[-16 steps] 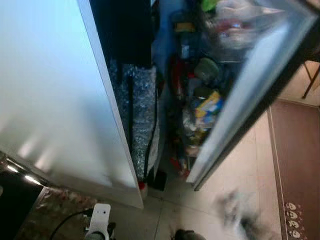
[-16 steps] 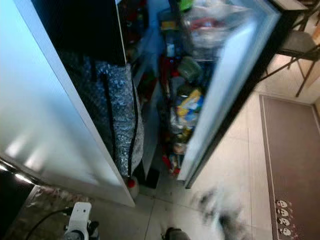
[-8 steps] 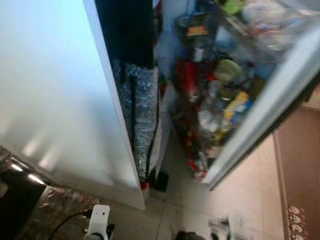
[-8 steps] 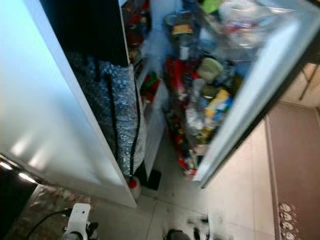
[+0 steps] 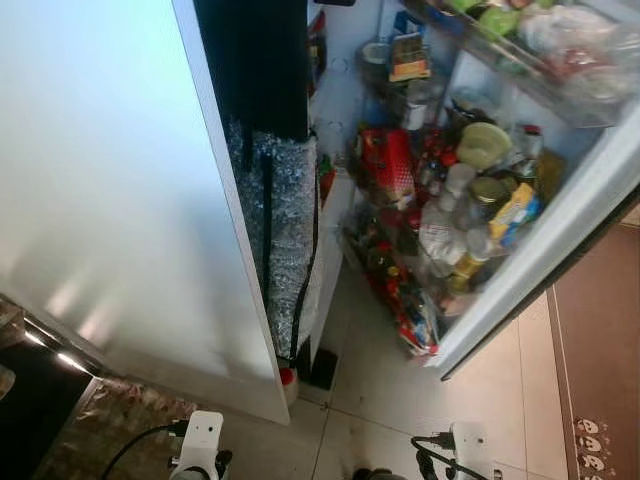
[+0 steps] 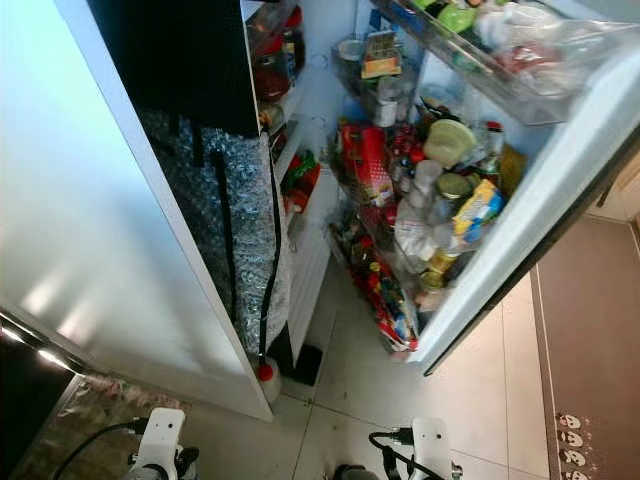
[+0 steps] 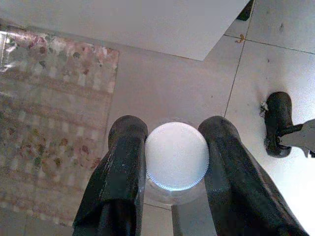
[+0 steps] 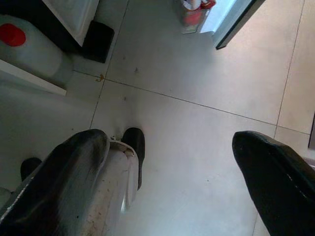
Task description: Restocking fridge
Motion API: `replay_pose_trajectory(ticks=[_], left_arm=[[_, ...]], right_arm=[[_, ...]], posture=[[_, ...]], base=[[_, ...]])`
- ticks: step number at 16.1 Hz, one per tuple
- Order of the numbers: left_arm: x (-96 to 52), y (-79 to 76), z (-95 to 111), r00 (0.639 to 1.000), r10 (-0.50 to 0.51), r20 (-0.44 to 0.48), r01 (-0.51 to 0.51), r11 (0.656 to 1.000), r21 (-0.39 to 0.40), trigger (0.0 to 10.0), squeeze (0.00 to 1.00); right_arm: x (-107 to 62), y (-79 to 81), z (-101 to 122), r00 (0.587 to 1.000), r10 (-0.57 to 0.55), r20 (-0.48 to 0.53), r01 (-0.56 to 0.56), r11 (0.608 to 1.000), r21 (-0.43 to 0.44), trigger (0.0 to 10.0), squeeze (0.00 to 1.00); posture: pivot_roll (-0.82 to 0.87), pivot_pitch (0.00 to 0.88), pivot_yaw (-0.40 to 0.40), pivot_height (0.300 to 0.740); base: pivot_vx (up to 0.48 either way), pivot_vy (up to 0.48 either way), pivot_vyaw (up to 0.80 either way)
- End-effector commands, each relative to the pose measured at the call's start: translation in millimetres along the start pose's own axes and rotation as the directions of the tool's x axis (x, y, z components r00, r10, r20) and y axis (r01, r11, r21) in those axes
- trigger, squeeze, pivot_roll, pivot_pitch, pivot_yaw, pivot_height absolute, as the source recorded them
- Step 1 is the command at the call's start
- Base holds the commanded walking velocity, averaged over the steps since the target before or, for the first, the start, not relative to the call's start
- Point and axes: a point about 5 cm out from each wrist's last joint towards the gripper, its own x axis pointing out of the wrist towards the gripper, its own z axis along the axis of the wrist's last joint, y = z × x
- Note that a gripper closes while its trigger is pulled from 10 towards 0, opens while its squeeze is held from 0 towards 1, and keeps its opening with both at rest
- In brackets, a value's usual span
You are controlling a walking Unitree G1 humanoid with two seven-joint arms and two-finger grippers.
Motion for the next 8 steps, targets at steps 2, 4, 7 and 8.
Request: replay_pose_trajectory(ticks=[2,4,7,8], left_arm=[[-2.9,-2.3,-13.9,0.999,-0.014,-0.047,0.014,1.000,0.007,10.0,0.00],[-1.7,-4.1,-9.8,0.999,-0.017,-0.041,0.017,1.000,-0.001,10.0,0.00],[3.4,-6.1,11.5,1.000,-0.022,0.000,0.022,1.000,-0.002,10.0,0.00],[5.4,-5.6,21.9,1.000,-0.018,0.022,0.018,1.000,-0.008,10.0,0.00]], right_arm=[[-2.5,2.1,-11.6,0.999,-0.010,-0.034,0.011,1.000,0.009,10.0,0.00],[-2.8,0.7,-13.3,0.999,-0.020,-0.047,0.021,1.000,0.007,10.0,0.00],[1.7,-3.1,2.1,0.999,-0.036,-0.018,0.036,0.999,0.014,10.0,0.00],[4.0,-5.4,11.3,0.999,-0.041,0.000,0.041,0.999,0.011,10.0,0.00]], posture=[[-0.10,0.090,-0.004,0.740],[-0.10,0.058,-0.007,0.740],[-0.12,0.005,-0.007,0.740],[-0.12,0.000,-0.010,0.740]], base=[[0.000,0.000,0.00],[0.000,0.000,0.00],[0.000,0.000,0.00],[0.000,0.000,0.00]])
